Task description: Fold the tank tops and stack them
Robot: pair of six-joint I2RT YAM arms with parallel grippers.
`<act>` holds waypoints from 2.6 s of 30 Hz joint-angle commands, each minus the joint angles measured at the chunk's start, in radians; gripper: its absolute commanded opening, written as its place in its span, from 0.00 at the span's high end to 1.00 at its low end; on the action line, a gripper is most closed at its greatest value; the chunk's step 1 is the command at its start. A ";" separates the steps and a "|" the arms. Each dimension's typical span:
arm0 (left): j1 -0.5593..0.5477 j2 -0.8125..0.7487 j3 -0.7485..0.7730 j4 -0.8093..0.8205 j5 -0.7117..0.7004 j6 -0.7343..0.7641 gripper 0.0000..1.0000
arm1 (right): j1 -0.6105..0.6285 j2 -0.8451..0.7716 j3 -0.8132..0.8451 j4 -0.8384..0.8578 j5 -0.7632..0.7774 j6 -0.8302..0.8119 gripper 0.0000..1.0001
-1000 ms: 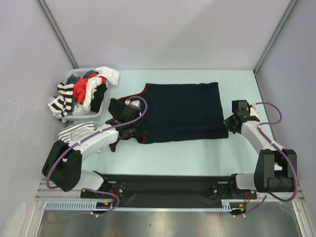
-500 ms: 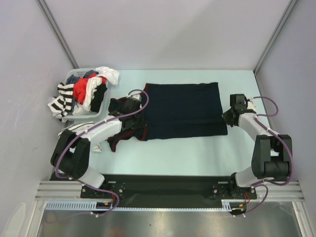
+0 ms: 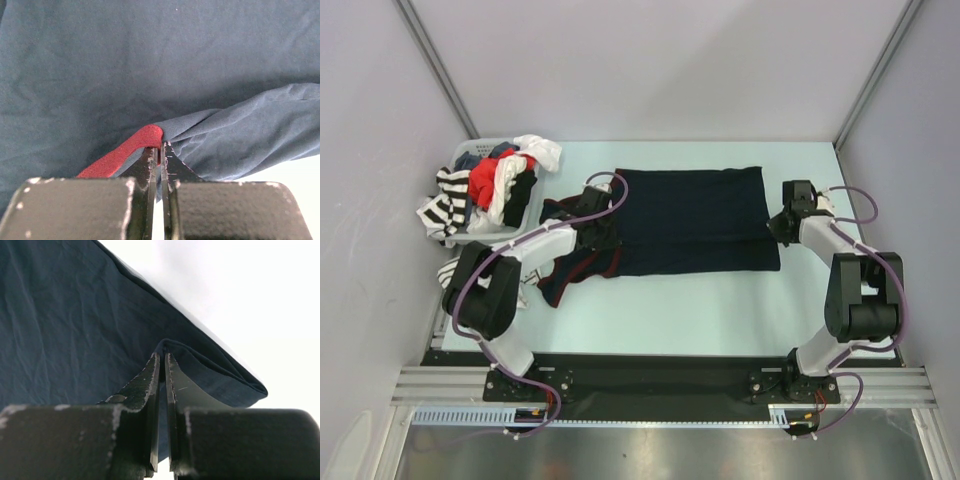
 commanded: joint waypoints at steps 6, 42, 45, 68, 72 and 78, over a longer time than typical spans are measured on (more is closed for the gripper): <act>0.035 0.030 0.058 0.021 0.012 0.022 1.00 | -0.003 0.058 0.079 0.022 0.032 0.014 1.00; 0.028 -0.285 -0.056 0.020 -0.077 0.086 0.07 | -0.003 -0.235 -0.186 0.047 0.025 -0.100 0.41; 0.006 -0.348 -0.103 0.038 -0.068 0.074 0.08 | -0.003 -0.258 -0.249 0.050 0.002 -0.065 0.43; -0.046 -0.614 -0.289 0.007 -0.047 0.035 0.08 | -0.049 -0.131 -0.330 0.137 0.093 0.124 0.73; -0.044 -0.632 -0.306 0.003 -0.036 0.038 0.08 | -0.138 -0.190 -0.387 0.166 0.054 0.089 0.93; -0.044 -0.626 -0.309 -0.003 -0.025 0.028 0.08 | -0.314 -0.261 -0.378 0.091 0.013 -0.012 1.00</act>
